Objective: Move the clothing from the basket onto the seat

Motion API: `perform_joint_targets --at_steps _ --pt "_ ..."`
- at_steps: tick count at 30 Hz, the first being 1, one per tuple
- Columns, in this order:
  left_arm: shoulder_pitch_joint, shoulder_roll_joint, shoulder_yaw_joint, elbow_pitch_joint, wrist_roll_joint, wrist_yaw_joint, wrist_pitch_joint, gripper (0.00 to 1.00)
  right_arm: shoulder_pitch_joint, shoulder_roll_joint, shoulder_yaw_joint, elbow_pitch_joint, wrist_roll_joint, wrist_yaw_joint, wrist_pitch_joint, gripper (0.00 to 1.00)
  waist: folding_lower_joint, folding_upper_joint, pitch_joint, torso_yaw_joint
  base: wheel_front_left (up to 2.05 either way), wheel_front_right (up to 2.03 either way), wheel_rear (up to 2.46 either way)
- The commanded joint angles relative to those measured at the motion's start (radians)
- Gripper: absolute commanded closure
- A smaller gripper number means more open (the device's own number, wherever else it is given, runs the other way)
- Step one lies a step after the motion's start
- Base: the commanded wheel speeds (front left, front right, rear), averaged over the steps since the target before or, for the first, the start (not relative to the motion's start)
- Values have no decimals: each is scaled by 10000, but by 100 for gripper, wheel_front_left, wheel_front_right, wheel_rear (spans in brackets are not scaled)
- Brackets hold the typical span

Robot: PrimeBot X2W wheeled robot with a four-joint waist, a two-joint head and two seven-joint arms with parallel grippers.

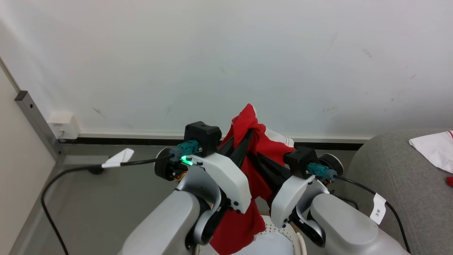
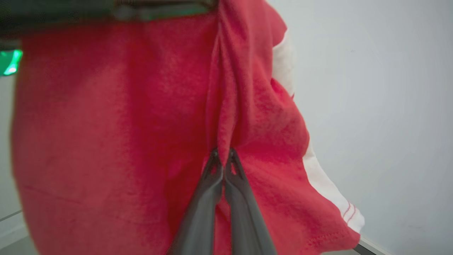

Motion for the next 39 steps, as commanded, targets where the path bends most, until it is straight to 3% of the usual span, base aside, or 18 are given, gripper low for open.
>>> perform_joint_targets --at_steps 1,13,15,16,24,39 --pt "-77 53 45 14 -46 15 -111 100 -185 -9 55 101 99 -24 -98 100 -1 0 6 -13 0 0 0" --pt "54 204 25 132 26 170 -185 99 -516 -9 217 428 614 -22 -471 100 -1 0 30 -156 0 0 0" --pt "105 231 3 144 71 208 -196 48 -537 -9 194 443 687 -24 -506 100 -1 0 52 -225 0 0 0" --pt "130 248 -15 152 80 207 -198 0 -546 -9 188 461 719 -22 -528 100 -1 0 61 -261 0 0 0" --pt "359 269 -38 184 -17 300 -259 0 -788 -8 -5 583 584 -22 -612 100 -1 0 97 -746 0 0 0" --pt "806 438 -27 0 -166 507 -388 0 -991 -214 -1444 550 -766 -24 -616 100 -1 0 117 -2486 0 0 0"
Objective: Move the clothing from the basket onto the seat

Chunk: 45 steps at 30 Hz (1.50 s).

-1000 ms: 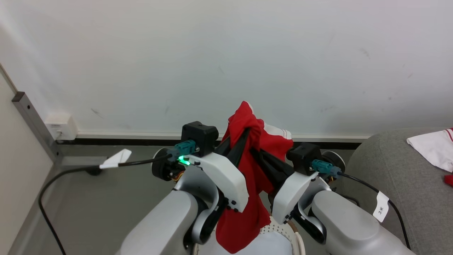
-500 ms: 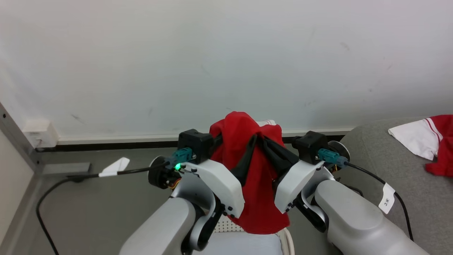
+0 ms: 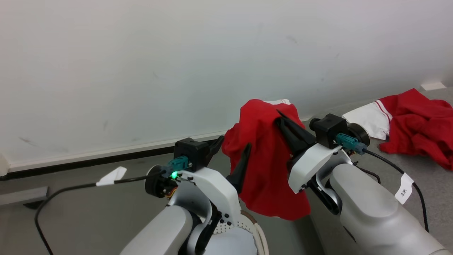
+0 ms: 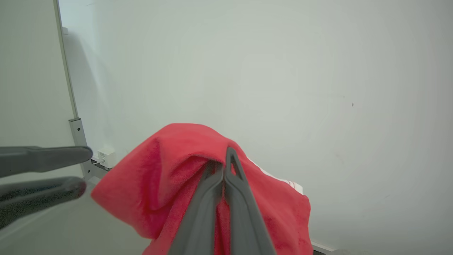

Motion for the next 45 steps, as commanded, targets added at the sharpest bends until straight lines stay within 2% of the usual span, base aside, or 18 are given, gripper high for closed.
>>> perform_joint_targets --at_steps 1,19,28,33,37,43,45 --pt "162 53 20 -40 -67 36 -46 0 -74 -99 -67 -73 -117 -20 -33 100 0 -1 16 -320 0 0 0" --pt "404 -36 -262 -229 -213 0 -129 0 326 -1423 -1233 -1182 -799 -22 441 100 0 -1 -5 -2739 0 0 0" --pt "363 -163 -559 -375 -127 -12 -64 0 774 -2071 -2187 -2227 -1115 -21 1007 100 0 -1 251 -3374 0 0 0" --pt "-117 -93 -735 -640 190 -35 210 0 799 -2319 -2915 -2768 -1316 -21 1197 100 0 -1 1134 -3219 0 0 0" --pt "-531 18 -865 -864 364 -132 489 0 415 -2285 -3892 -2900 -1492 -22 1199 100 0 -1 2087 -2900 0 0 0" --pt "-1455 168 -1024 -1400 709 -371 888 0 -1019 -2394 -5962 -2534 -1656 -22 1372 100 0 -1 3847 -2163 0 0 0" --pt "-1784 142 -1068 -1580 801 -468 996 0 -1706 -2729 -6764 -2192 -2044 -22 1425 100 0 -1 4433 -1885 0 0 0"
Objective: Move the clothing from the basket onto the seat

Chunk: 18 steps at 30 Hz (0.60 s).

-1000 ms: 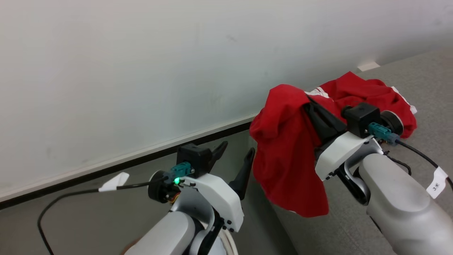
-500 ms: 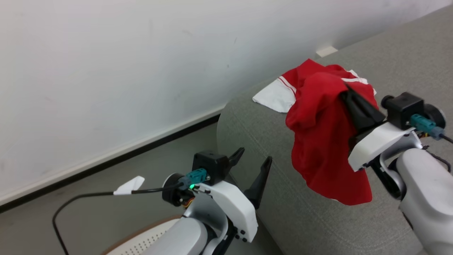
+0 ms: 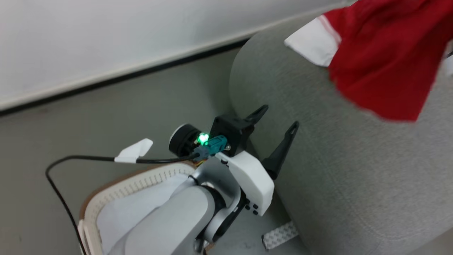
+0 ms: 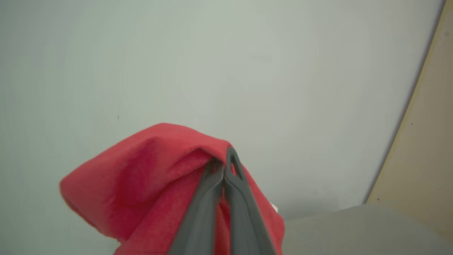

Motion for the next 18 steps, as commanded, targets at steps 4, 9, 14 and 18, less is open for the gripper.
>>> perform_joint_targets --at_steps 4,9,14,18 --pt "-624 44 19 -316 243 -101 86 0 -1159 -514 -1138 611 -644 -23 69 100 -2 -1 1925 1129 0 0 0" --pt "-1069 136 98 -540 414 -170 97 0 -2344 -1310 -2370 1653 -1610 -24 126 100 -2 -1 2752 1577 0 0 0" --pt "-1006 120 143 -620 333 -126 -54 0 -2418 -1767 -3899 3078 -2725 -23 -62 100 -2 -1 3157 1928 0 0 0" --pt "-784 196 85 -573 283 -95 -131 0 -1936 -1636 -5386 4261 -3409 -23 -535 100 -2 -1 3339 2079 0 0 0"
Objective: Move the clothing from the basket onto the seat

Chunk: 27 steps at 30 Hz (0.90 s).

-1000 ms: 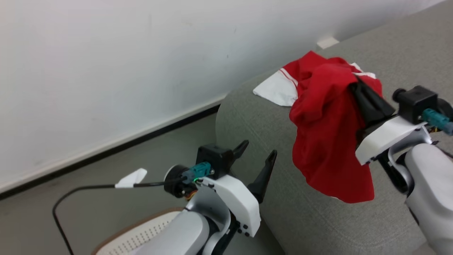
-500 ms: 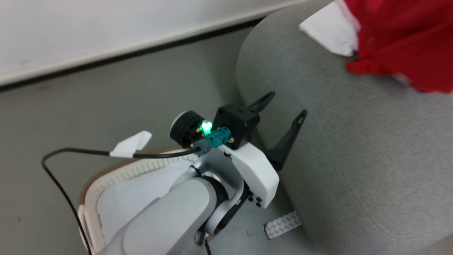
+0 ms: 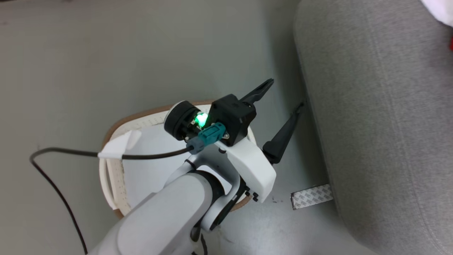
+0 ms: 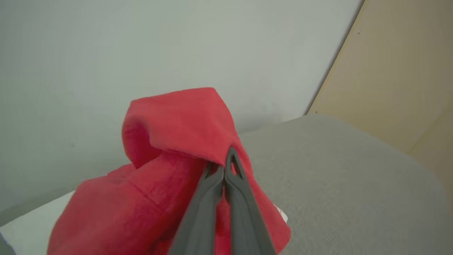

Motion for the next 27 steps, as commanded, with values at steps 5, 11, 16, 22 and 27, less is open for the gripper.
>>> perform_joint_targets --at_steps 5,11,16,22,27 --pt "222 109 52 107 3 85 -201 0 522 280 -1017 697 -968 -22 -459 54 -3 -1 54 166 0 0 0" --pt "540 340 276 341 -167 227 -452 0 950 961 -1456 552 -1864 -22 -804 0 -3 -1 -564 -13 0 0 0" --pt "996 569 613 577 -395 389 -842 0 1535 1419 -935 -377 -1904 -22 -870 0 -3 -1 -1468 -141 0 0 0" --pt "1862 832 1171 1171 -681 722 -1695 0 3079 1815 341 -2270 -1044 -22 -872 0 -3 -1 -2829 92 0 0 0" --pt "2714 978 1736 1800 -1156 942 -2455 0 4657 1874 1305 -3670 -221 -22 -859 0 -3 -1 -3872 491 0 0 0"
